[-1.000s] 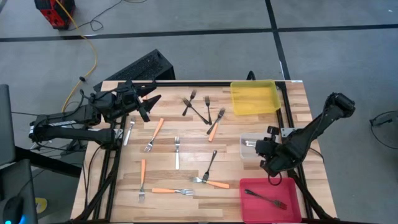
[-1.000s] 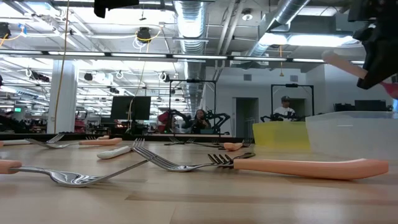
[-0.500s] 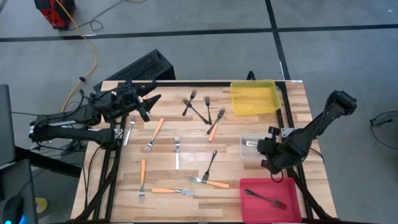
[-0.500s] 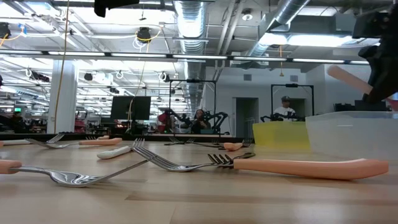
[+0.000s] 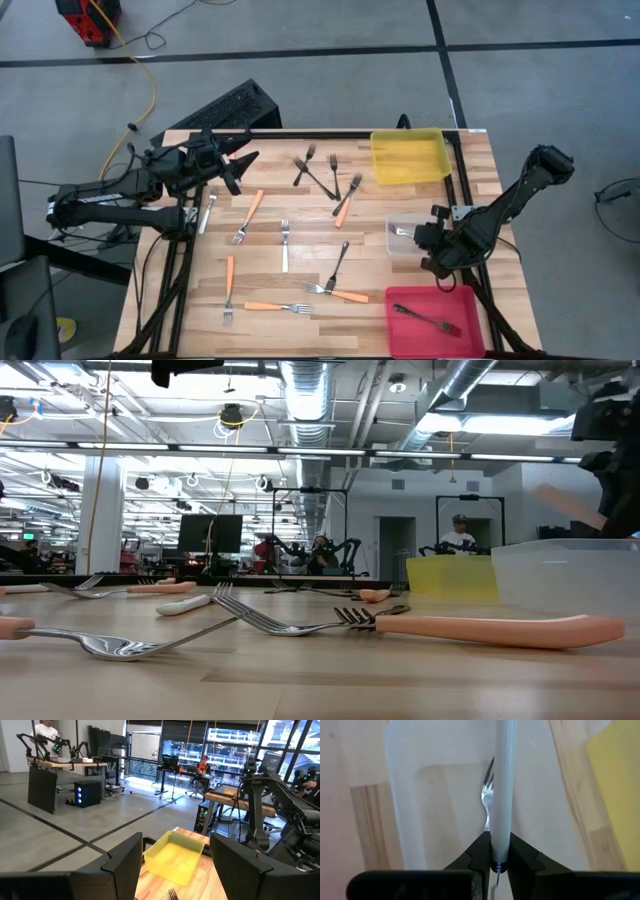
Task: Sort silverware by color (type)
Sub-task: Put the white fork into the transparent bin
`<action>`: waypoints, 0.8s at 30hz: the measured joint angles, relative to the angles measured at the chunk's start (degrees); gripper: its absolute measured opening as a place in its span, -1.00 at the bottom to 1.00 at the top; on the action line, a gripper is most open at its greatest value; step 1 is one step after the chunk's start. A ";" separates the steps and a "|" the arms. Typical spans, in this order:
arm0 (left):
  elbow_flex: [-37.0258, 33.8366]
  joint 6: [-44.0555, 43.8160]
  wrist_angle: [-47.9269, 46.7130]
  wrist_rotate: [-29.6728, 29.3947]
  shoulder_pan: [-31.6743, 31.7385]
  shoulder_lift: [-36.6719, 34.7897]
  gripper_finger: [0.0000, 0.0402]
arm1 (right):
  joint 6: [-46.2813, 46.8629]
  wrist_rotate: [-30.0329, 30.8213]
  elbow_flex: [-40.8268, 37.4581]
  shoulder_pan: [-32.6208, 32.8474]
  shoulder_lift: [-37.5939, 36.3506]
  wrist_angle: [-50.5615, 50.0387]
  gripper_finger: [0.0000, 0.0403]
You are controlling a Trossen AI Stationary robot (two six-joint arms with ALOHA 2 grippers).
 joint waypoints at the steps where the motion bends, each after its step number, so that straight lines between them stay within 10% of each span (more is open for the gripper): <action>1: 0.00 0.01 0.00 0.00 0.00 0.00 0.07 | 0.00 -0.57 0.00 0.00 0.00 -0.03 -0.63; 24: 0.00 0.55 -0.02 -0.07 0.02 0.00 0.07 | -0.14 -2.85 0.04 -0.07 0.02 0.08 -0.63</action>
